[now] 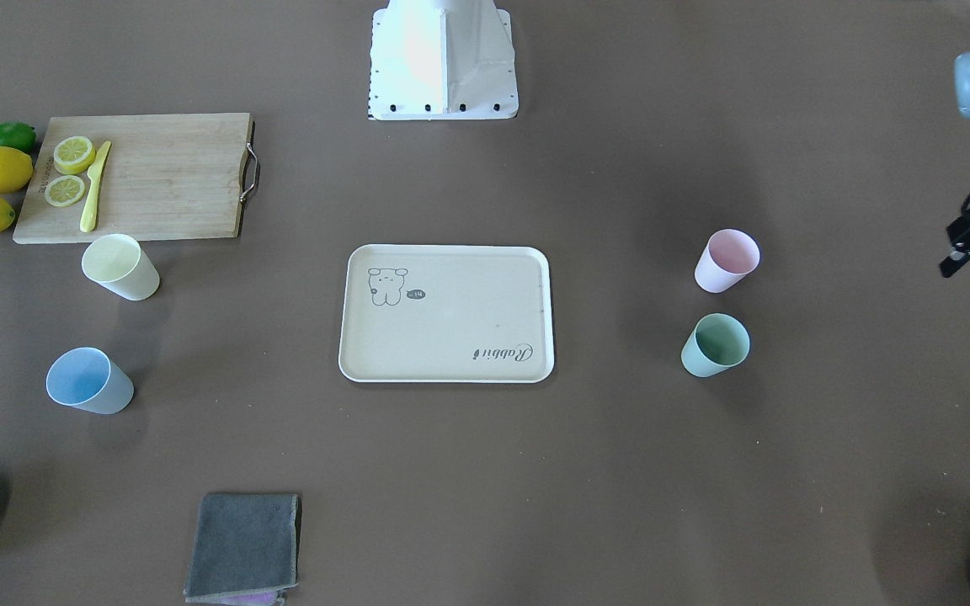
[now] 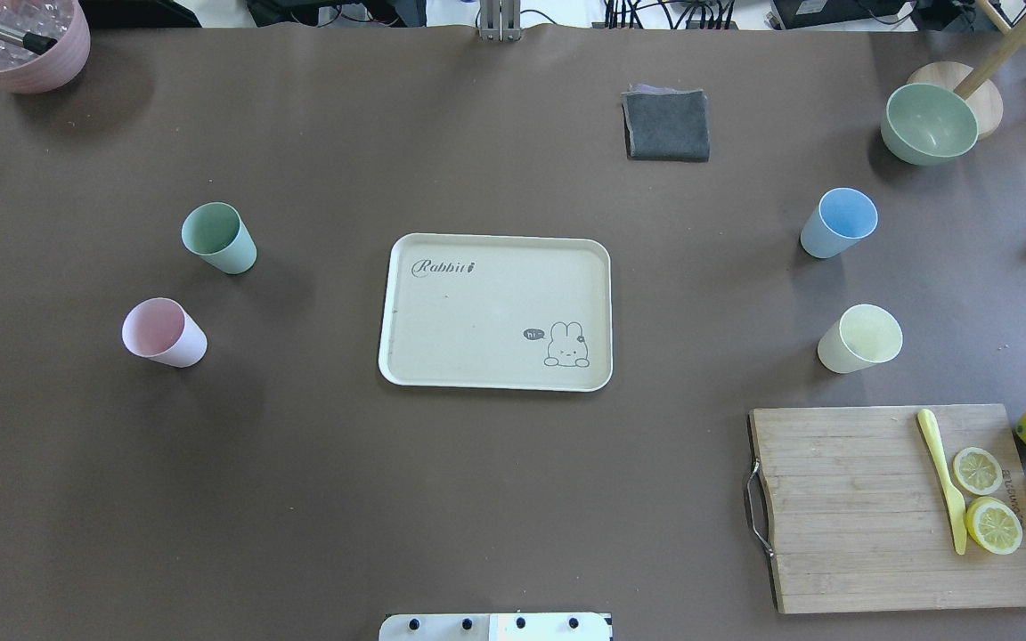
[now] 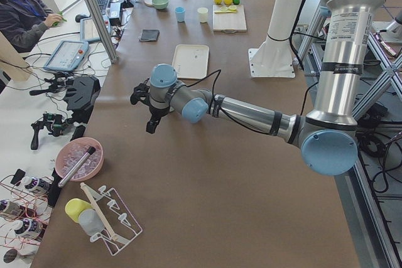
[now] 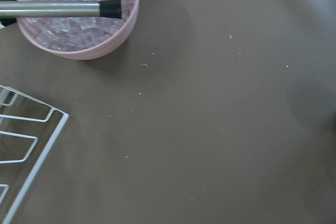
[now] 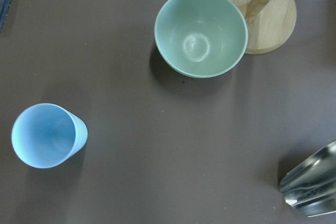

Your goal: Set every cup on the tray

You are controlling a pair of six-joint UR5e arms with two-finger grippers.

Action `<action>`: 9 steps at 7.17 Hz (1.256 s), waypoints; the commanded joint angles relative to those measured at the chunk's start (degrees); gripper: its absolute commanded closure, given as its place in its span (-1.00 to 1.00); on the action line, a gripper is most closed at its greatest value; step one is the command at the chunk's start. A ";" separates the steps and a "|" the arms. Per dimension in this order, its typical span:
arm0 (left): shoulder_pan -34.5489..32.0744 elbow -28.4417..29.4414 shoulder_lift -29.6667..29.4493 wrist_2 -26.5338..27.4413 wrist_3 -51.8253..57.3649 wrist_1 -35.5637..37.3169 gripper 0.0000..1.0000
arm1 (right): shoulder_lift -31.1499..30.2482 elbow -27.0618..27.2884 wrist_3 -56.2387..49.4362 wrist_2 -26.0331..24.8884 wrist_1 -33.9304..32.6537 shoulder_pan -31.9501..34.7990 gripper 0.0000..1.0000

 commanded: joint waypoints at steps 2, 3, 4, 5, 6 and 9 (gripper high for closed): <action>14.39 -0.19 0.19 4.52 -21.38 -8.75 -0.95 | 1.78 0.19 7.80 -1.22 0.01 -3.95 -1.00; 16.87 -0.10 0.28 6.21 -22.27 -8.84 -0.95 | 1.78 0.19 7.80 -1.22 0.01 -3.95 -1.00; 17.93 -0.01 0.46 6.40 -22.36 -8.84 -0.95 | 1.78 0.19 7.80 -1.22 0.01 -3.95 -1.00; 19.08 -0.10 0.54 6.49 -22.28 -8.84 -0.95 | 1.78 0.10 7.80 -1.22 0.01 -3.95 -1.00; 20.22 -0.19 1.33 6.58 -22.19 -8.93 -0.93 | 1.78 0.01 7.71 -1.31 0.09 -3.95 -1.00; 23.03 -0.10 1.51 8.77 -21.49 -8.93 0.78 | 1.78 -0.16 7.71 -1.22 0.09 -3.95 -1.00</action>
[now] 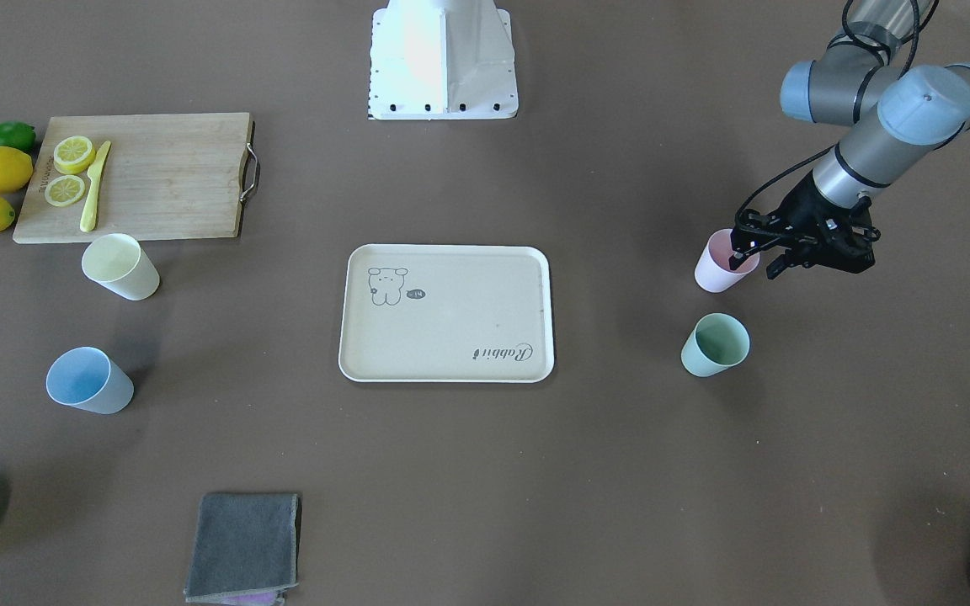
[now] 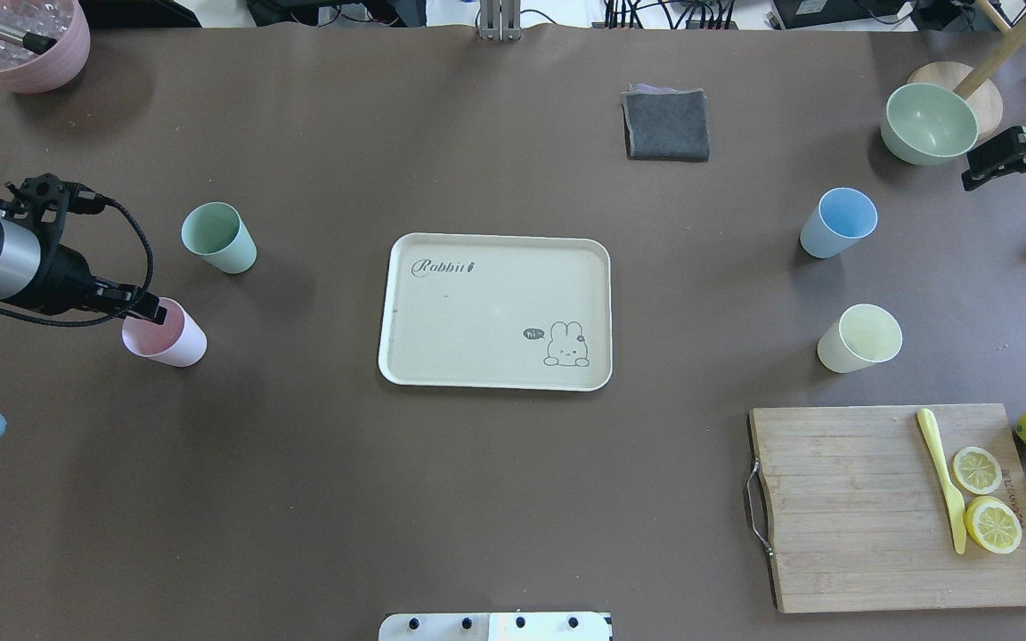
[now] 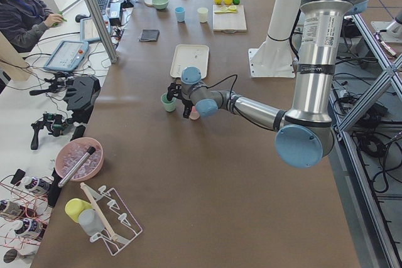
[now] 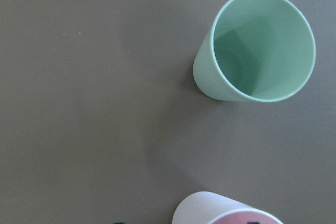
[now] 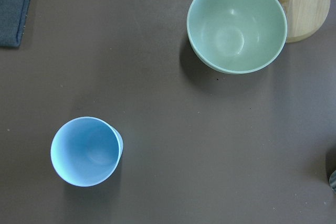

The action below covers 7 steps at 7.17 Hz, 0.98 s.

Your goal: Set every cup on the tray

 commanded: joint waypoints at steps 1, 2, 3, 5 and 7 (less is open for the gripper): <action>1.30 -0.37 0.08 0.94 0.23 -0.01 1.00 | -0.04 -0.02 0.00 0.03 -0.04 0.00 -1.00; 1.21 -1.68 0.07 0.77 0.23 0.08 1.00 | -0.04 -0.02 0.00 0.03 0.04 0.00 -1.00; 1.21 -3.34 -0.19 0.42 0.06 0.69 1.00 | -0.04 -0.02 0.00 0.03 -0.04 0.00 -1.00; 1.21 -3.97 -3.86 0.42 -0.82 3.14 1.00 | -0.04 -0.11 0.00 -0.06 -0.04 0.00 -1.00; 2.78 -5.12 -14.72 1.11 -7.54 16.28 1.00 | -0.13 -0.11 0.08 -0.06 -0.05 0.00 -1.00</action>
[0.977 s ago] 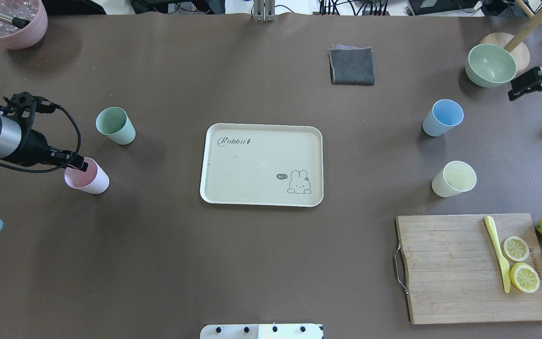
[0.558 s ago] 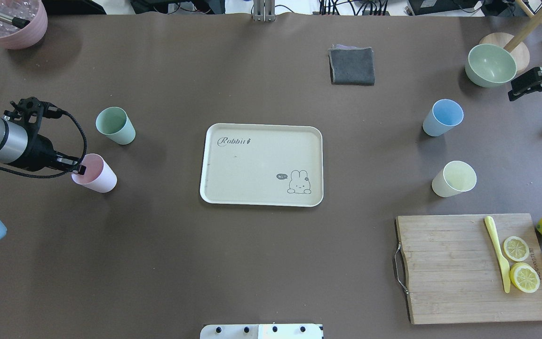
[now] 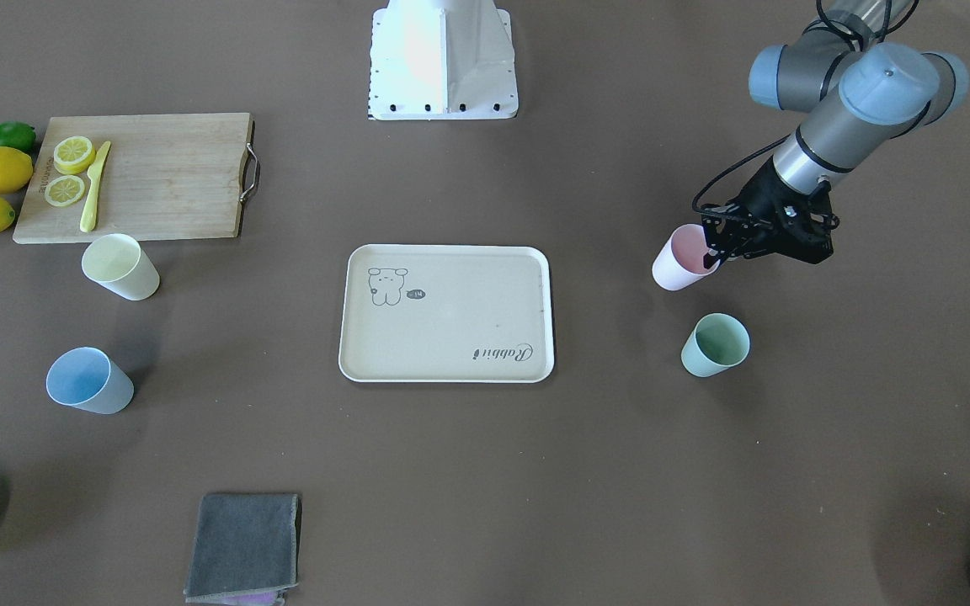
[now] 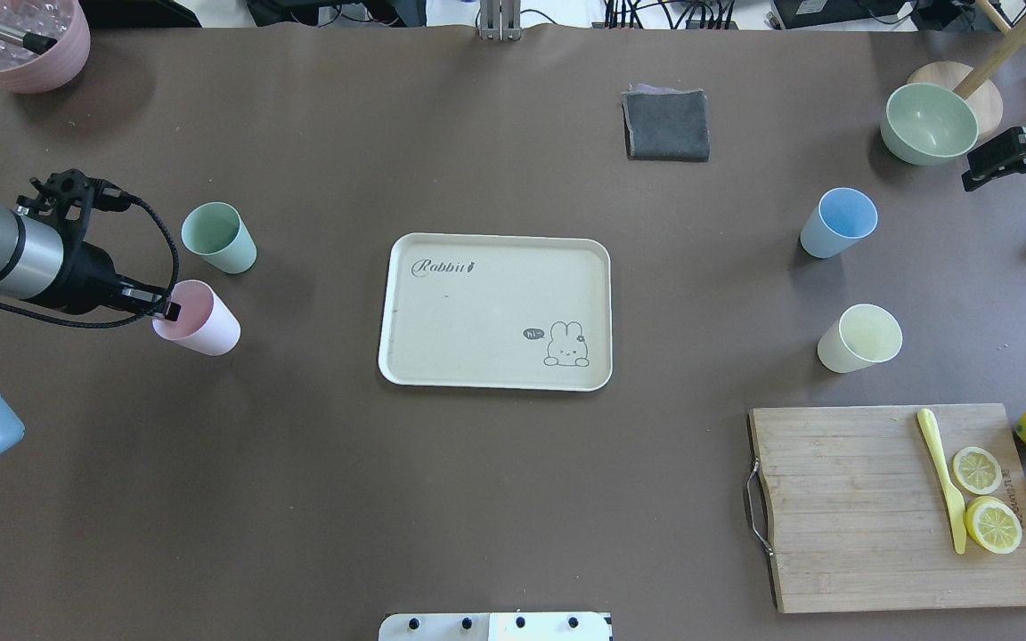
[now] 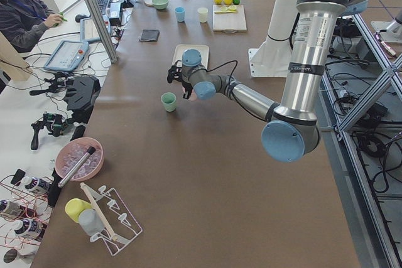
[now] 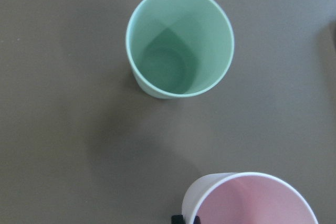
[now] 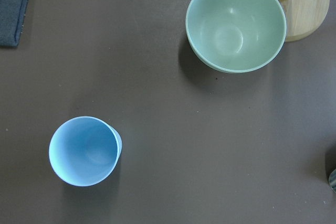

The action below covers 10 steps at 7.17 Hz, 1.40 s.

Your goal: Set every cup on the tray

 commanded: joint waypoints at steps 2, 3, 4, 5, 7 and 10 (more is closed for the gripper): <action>8.86 0.48 -14.30 6.83 -10.76 13.58 1.00 | -0.06 -0.19 0.03 -0.05 -0.01 0.00 -1.00; 11.77 0.58 -17.65 8.97 -13.58 17.70 1.00 | -0.06 -0.28 0.03 -0.05 -0.01 0.00 -1.00; 13.62 1.62 -19.42 11.69 -14.31 18.70 1.00 | -0.15 -0.28 0.03 -0.05 -0.01 0.00 -1.00; 14.77 2.41 -19.52 13.45 -14.75 18.71 1.00 | -0.15 -0.28 0.03 -0.05 -0.01 0.00 -1.00; 14.79 3.47 -20.05 13.82 -14.75 18.62 1.00 | -0.15 -0.10 -0.06 -0.05 -0.01 0.00 -1.00; 15.67 3.31 -20.23 16.37 -14.93 18.18 -0.16 | -0.41 -0.10 -0.14 -0.05 -0.01 -0.17 -1.00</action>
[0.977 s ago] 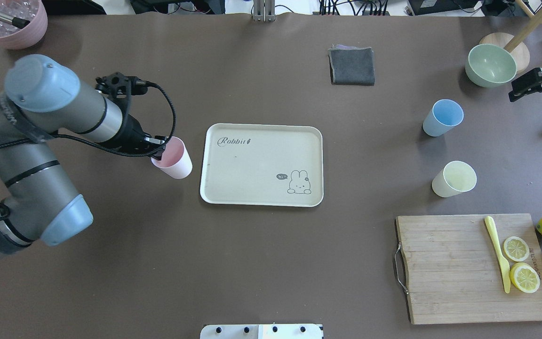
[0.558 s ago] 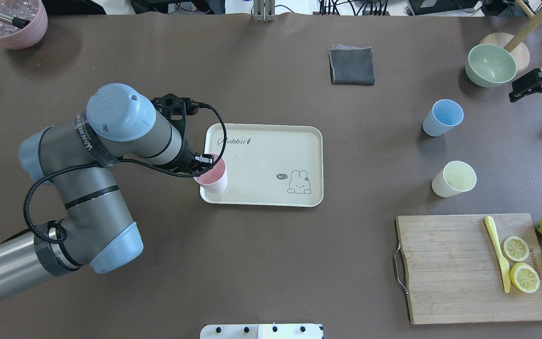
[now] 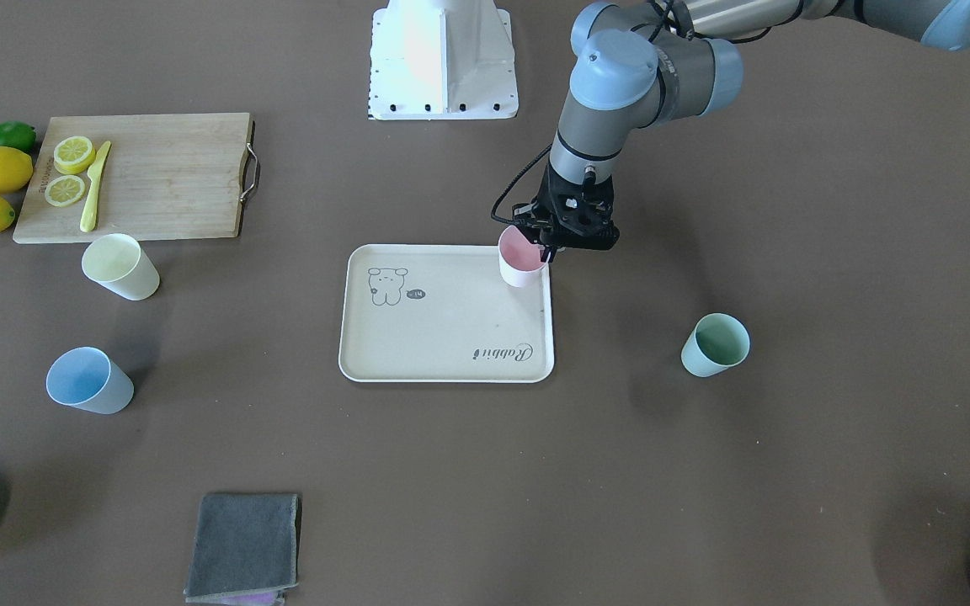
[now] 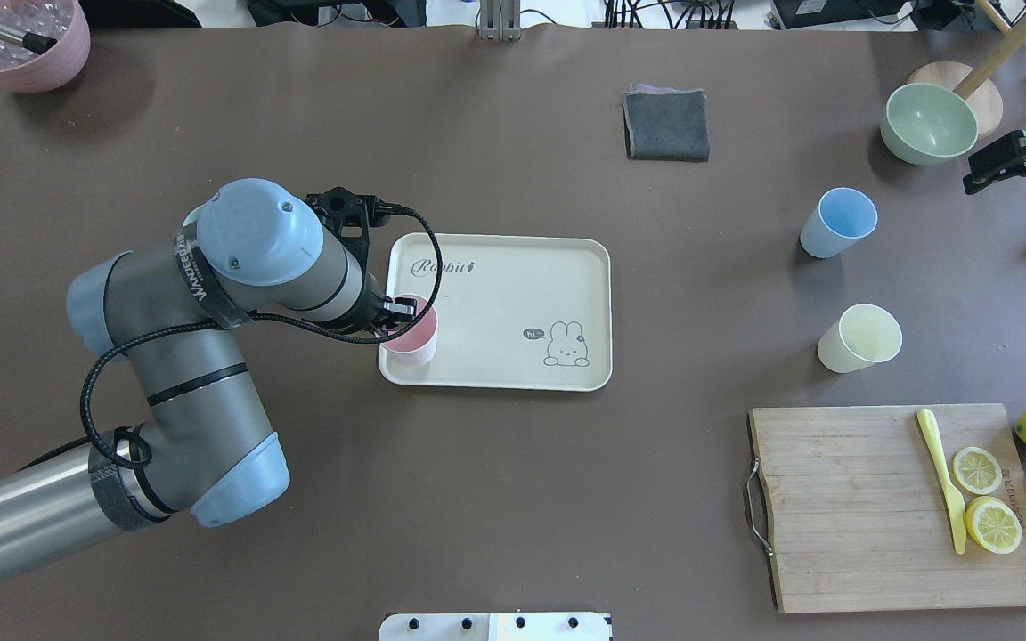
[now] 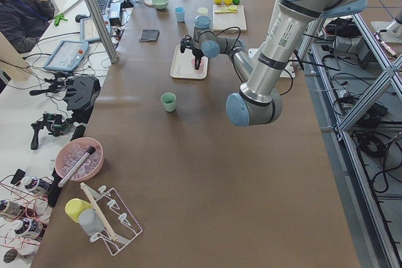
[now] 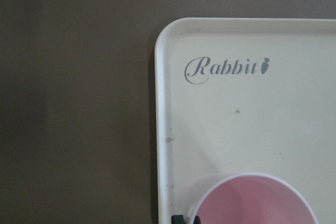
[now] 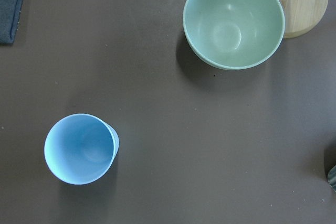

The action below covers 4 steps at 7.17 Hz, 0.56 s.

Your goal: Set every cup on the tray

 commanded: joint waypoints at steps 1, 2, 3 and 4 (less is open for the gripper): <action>0.26 -0.88 -0.11 0.59 -0.10 -0.16 -0.59 | -0.12 -0.05 -0.03 -0.02 -0.04 -0.07 -1.00; -0.43 -3.75 0.24 0.25 0.33 0.18 -0.94 | 0.05 -0.06 0.06 -0.02 -0.04 -0.16 -1.00; -4.79 -6.39 0.76 -3.41 0.77 1.06 -0.94 | 0.49 -0.84 -0.20 -0.11 0.05 -0.94 -1.00; -11.53 -7.55 2.08 -11.19 2.26 3.68 -0.94 | 2.67 -2.59 0.23 -2.20 -0.04 -2.60 -1.00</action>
